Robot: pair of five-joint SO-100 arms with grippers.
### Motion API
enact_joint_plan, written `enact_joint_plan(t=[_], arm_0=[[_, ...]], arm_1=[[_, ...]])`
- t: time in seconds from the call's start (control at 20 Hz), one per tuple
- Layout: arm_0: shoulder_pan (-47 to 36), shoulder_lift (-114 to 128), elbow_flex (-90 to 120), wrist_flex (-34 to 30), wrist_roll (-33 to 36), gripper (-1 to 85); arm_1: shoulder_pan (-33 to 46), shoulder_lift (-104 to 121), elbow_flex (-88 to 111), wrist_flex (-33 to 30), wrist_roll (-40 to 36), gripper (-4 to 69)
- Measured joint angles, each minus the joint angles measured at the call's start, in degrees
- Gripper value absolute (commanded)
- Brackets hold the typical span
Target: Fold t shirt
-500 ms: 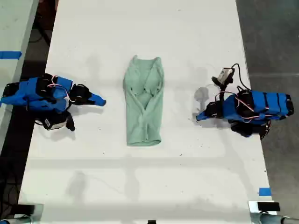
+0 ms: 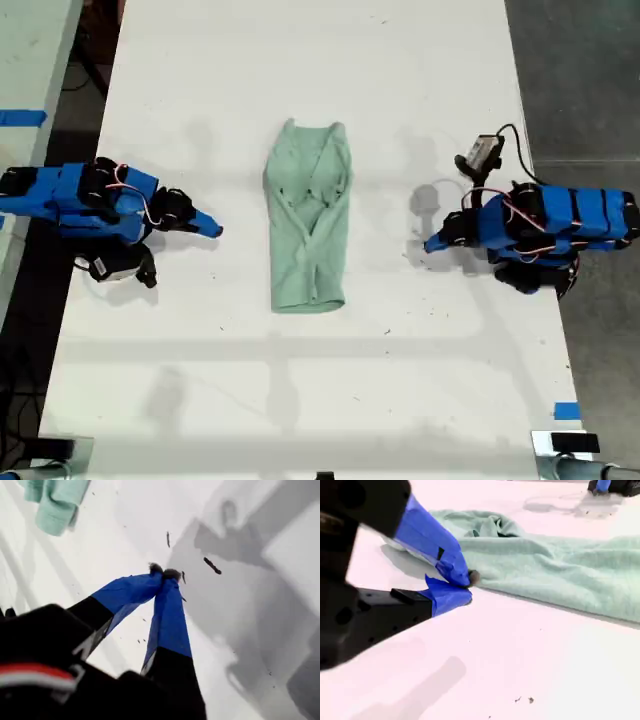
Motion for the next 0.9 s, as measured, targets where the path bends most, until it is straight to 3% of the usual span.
enact_joint_plan(t=[0.1, 0.15, 0.2, 0.3, 0.5, 0.65, 0.9], arm_0=[[0.35, -12.22, -13.89, -0.35, 1.41, 0.4], [0.18, -18.28, -21.36, -0.88, 2.64, 6.7], [1.32, -26.72, -28.3, -1.14, 3.87, 12.3], [4.75, -43.95, -41.22, -1.32, 5.1, 14.8], [9.93, -72.77, -61.44, -1.32, 5.54, 17.4], [11.6, -86.31, -69.79, -1.14, 5.54, 18.0], [14.06, -103.36, -75.59, -5.1, 5.27, 18.4]], arm_1=[[0.0, -13.45, -10.9, -0.79, -1.58, 0.0], [-0.88, -22.59, -17.31, -1.85, -2.37, 0.4], [-2.02, -31.46, -24.17, -2.9, -3.25, 3.2], [-4.66, -49.48, -37.79, -4.66, -5.19, 14.1], [-9.67, -82.79, -67.5, -3.43, -9.67, 22.5], [-11.87, -98.09, -84.9, -0.7, -11.16, 23.9], [-13.54, -103.01, -89.38, -0.18, -11.25, 24.0]])
